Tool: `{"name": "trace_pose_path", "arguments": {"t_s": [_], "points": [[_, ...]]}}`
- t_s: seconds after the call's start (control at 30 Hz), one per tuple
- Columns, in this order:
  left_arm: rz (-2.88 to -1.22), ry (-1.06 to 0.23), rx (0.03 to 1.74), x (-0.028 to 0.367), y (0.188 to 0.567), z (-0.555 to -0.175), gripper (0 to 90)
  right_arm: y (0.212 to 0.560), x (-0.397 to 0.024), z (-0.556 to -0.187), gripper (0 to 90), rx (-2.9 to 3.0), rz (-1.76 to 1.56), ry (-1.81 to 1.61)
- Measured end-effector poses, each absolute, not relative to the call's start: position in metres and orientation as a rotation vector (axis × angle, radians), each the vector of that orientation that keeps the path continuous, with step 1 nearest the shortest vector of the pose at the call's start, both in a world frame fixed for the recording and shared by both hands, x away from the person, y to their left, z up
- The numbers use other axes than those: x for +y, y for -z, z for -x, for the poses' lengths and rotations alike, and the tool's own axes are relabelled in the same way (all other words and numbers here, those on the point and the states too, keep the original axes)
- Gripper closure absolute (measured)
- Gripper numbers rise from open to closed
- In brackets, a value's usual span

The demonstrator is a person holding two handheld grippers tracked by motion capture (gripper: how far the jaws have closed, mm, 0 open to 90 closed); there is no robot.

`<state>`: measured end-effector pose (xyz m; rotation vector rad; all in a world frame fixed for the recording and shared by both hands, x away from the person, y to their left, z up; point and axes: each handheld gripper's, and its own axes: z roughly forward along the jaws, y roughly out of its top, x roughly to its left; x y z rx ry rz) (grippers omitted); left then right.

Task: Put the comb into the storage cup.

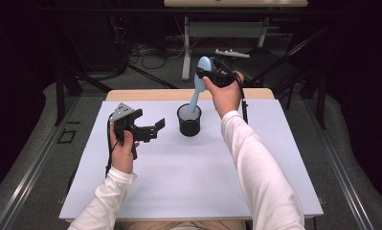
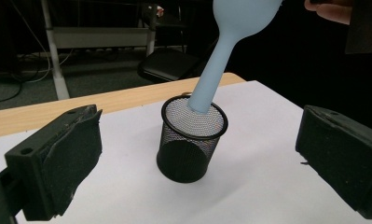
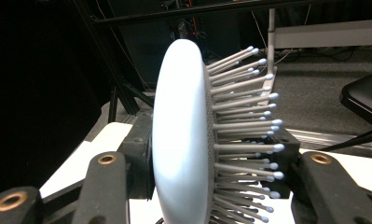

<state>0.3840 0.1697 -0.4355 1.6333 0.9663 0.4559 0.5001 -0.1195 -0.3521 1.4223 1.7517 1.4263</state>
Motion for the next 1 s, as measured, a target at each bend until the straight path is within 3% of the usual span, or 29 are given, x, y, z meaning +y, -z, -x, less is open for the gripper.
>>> {"name": "trace_pose_path", "arguments": {"t_s": [1.0], "points": [[-1.638, -0.455, 0.971, 0.170, 0.437, -0.384, 0.4, 0.385, -0.096, -0.502, 47.8, 1.849, -1.368, -1.308]]}}
